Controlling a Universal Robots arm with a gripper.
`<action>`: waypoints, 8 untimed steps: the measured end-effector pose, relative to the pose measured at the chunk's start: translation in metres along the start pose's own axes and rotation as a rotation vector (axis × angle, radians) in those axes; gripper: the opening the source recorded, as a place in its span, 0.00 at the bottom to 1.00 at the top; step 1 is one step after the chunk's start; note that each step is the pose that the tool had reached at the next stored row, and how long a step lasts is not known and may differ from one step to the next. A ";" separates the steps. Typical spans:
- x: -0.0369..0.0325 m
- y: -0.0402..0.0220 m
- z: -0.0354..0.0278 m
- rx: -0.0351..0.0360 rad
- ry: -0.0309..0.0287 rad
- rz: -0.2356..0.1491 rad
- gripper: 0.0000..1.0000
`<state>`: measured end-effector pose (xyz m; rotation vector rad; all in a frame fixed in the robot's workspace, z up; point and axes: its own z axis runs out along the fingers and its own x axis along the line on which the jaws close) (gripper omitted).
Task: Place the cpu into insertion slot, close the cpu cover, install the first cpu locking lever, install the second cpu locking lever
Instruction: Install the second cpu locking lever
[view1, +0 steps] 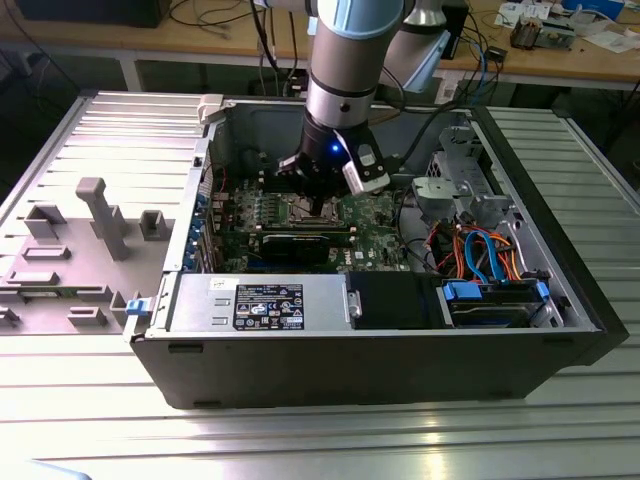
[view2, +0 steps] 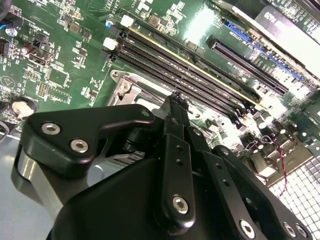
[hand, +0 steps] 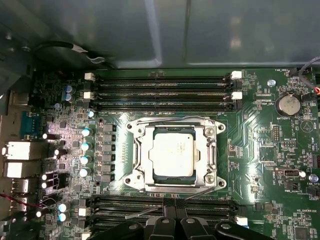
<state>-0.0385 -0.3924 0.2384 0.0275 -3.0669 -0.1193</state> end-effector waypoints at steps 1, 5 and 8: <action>0.0014 -0.0004 0.0009 -0.0045 0.0002 -0.004 0.11; 0.0082 -0.0017 0.0057 -0.0106 0.0008 -0.014 0.11; 0.0101 -0.0042 0.0099 -0.0141 0.0012 -0.019 0.11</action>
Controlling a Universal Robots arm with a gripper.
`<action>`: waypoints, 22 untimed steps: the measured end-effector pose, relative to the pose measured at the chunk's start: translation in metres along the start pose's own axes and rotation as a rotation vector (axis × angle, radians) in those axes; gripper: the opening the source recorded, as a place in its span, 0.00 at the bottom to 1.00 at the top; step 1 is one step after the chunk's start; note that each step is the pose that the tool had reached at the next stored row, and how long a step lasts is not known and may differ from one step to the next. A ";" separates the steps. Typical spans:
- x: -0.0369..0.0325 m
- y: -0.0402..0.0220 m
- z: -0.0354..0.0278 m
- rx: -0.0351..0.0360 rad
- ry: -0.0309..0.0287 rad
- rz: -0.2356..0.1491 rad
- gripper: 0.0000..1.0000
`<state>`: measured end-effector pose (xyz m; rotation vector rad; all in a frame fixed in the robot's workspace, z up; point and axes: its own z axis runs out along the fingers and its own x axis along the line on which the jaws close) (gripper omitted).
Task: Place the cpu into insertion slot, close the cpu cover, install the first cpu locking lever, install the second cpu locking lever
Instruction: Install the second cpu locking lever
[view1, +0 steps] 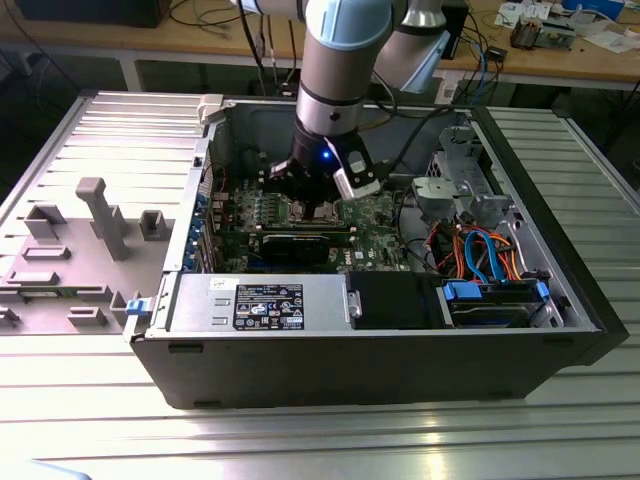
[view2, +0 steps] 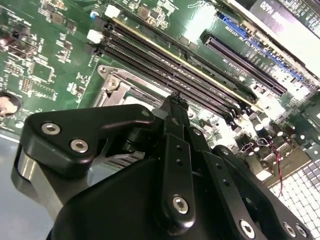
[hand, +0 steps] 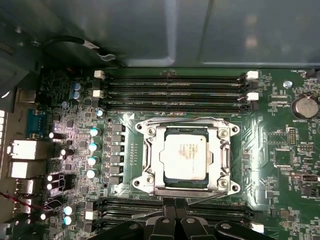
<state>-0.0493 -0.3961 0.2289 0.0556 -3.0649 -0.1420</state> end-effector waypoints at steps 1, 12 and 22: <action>0.0003 -0.0015 0.0006 -0.0034 0.0000 -0.001 0.11; 0.0049 -0.0113 0.0059 -0.0529 0.0001 -0.024 0.11; 0.0049 -0.0114 0.0060 -0.0535 0.0000 -0.025 0.11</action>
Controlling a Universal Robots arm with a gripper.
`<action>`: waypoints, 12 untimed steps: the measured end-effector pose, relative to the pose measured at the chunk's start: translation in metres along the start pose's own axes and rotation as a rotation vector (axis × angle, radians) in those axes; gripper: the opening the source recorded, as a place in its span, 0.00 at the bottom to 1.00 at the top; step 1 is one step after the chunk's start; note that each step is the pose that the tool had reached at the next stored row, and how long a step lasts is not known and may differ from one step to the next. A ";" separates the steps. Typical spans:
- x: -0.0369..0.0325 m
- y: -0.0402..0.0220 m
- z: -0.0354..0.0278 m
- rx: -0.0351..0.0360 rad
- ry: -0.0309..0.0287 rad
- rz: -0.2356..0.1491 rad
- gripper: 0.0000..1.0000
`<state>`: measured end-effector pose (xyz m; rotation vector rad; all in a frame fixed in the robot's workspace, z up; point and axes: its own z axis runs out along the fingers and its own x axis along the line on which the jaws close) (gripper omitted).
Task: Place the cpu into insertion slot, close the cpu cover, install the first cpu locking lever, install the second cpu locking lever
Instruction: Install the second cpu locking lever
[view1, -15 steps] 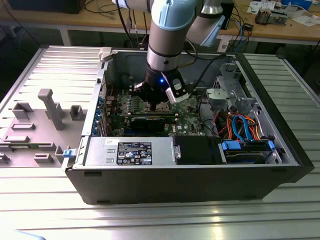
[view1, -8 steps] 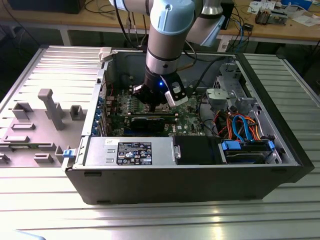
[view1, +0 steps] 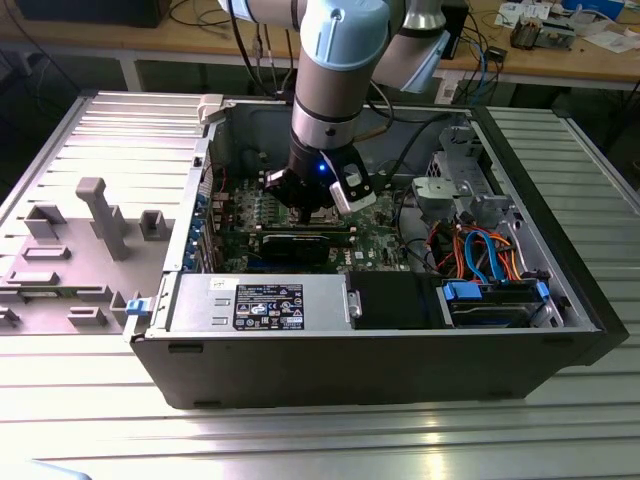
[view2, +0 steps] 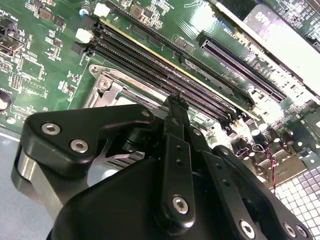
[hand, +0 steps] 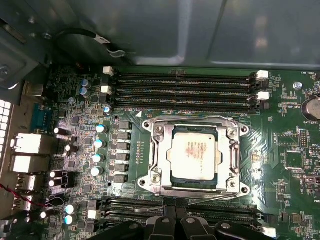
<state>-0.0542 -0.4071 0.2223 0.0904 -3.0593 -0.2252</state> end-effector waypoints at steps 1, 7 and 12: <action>0.0000 -0.0001 0.0000 0.0000 0.0000 0.000 0.11; 0.0123 -0.0062 0.0072 -0.0228 0.0010 -0.016 0.11; 0.0208 -0.0069 0.0129 -0.0355 -0.0019 -0.025 0.11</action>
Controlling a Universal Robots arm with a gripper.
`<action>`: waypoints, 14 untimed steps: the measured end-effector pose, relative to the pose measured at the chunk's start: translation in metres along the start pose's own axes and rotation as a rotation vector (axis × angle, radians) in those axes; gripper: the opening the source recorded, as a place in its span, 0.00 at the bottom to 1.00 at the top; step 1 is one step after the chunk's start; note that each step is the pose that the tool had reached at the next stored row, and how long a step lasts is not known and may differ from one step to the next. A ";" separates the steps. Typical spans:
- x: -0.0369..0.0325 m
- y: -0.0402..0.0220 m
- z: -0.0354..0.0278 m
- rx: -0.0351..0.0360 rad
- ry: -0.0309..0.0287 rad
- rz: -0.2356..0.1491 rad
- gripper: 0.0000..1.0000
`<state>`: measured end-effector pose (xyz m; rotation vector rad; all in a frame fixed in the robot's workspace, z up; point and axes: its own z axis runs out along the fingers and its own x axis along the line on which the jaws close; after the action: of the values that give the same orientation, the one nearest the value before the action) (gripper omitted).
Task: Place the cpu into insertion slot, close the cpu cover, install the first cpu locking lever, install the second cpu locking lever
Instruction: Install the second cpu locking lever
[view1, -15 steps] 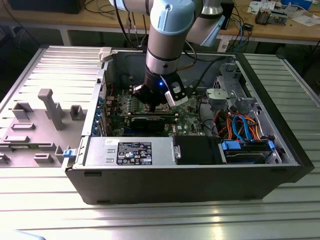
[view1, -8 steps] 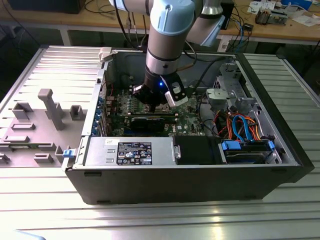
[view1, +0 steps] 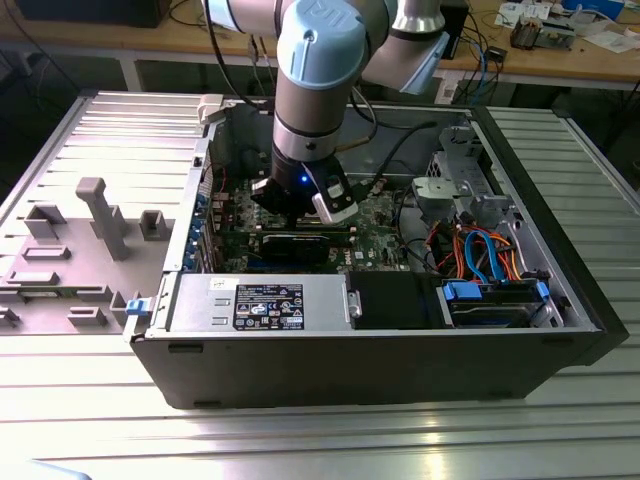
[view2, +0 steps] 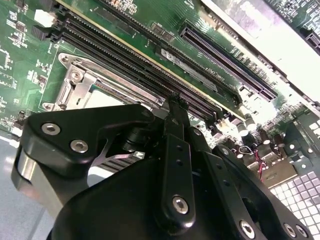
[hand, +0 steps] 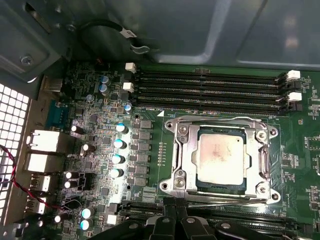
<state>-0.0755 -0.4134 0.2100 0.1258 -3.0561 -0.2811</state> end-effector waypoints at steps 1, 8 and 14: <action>0.0000 0.0000 0.0001 -0.0002 -0.0001 0.000 0.11; 0.0000 0.0000 0.0000 -0.0011 -0.0001 0.000 0.11; 0.0018 0.0000 0.0008 -0.0017 -0.0010 0.002 0.11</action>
<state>-0.0774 -0.4133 0.2093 0.1229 -3.0568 -0.2838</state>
